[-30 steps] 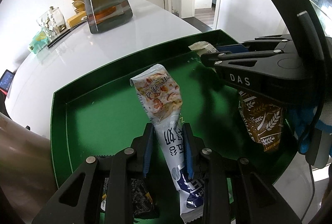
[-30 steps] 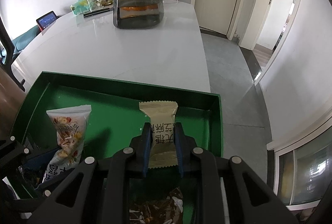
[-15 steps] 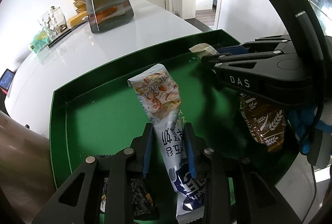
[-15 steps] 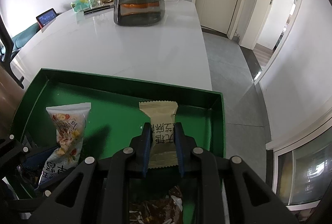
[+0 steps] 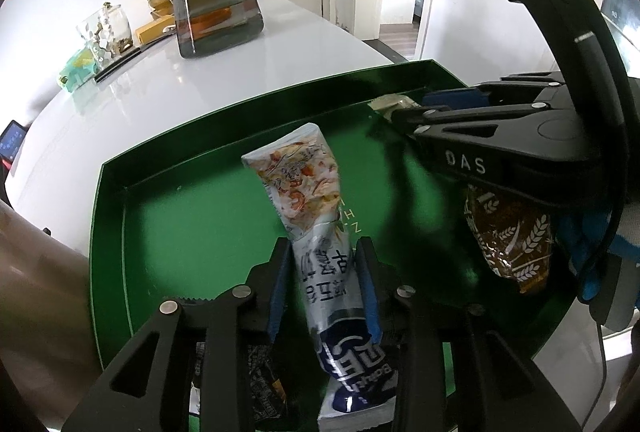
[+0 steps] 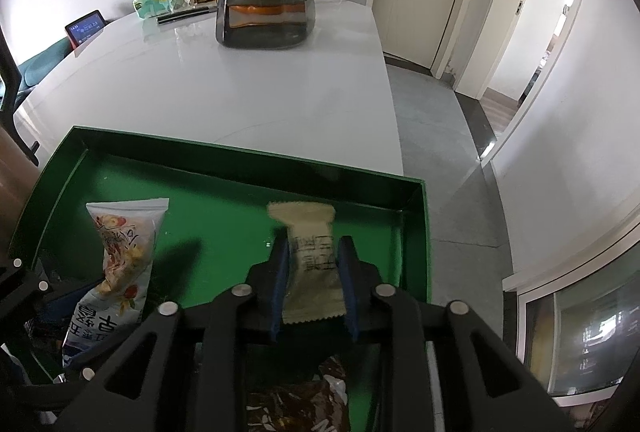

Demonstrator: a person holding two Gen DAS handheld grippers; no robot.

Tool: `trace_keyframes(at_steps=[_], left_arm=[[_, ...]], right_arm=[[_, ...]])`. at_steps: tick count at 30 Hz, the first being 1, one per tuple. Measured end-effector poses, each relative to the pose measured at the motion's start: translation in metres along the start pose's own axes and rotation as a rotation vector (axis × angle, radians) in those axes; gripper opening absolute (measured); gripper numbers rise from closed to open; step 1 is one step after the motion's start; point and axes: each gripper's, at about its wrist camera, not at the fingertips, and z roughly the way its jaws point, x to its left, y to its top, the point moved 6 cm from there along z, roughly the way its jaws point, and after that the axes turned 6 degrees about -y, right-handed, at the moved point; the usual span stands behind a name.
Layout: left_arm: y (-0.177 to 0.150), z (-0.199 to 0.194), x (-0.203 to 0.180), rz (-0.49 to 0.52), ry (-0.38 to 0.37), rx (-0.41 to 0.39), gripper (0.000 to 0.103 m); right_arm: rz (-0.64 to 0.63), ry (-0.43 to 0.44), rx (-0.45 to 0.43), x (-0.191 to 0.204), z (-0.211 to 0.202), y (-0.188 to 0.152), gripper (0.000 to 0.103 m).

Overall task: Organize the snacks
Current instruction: 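Lower both held snacks toward the green tray floor, then open both grippers to release the snacks into the tray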

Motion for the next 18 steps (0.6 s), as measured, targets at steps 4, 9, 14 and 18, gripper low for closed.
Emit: trace_keyframes(at_steps=[4, 9, 14, 18], left_arm=[[-0.001, -0.001, 0.002, -0.007, 0.002, 0.002, 0.034], [-0.003, -0.003, 0.003, -0.015, 0.005, -0.004, 0.038], [0.002, -0.013, 0.006, -0.025, 0.001, -0.044, 0.043], [0.007, -0.023, 0.007, -0.021, 0.012, -0.083, 0.048]], right_arm=[[0.0, -0.005, -0.008, 0.0, -0.002, 0.0, 0.044], [0.009, -0.009, -0.017, -0.003, -0.005, 0.0, 0.066], [0.003, -0.018, -0.039, -0.003, -0.01, 0.0, 0.07], [-0.008, -0.018, -0.056, 0.001, -0.015, 0.001, 0.09]])
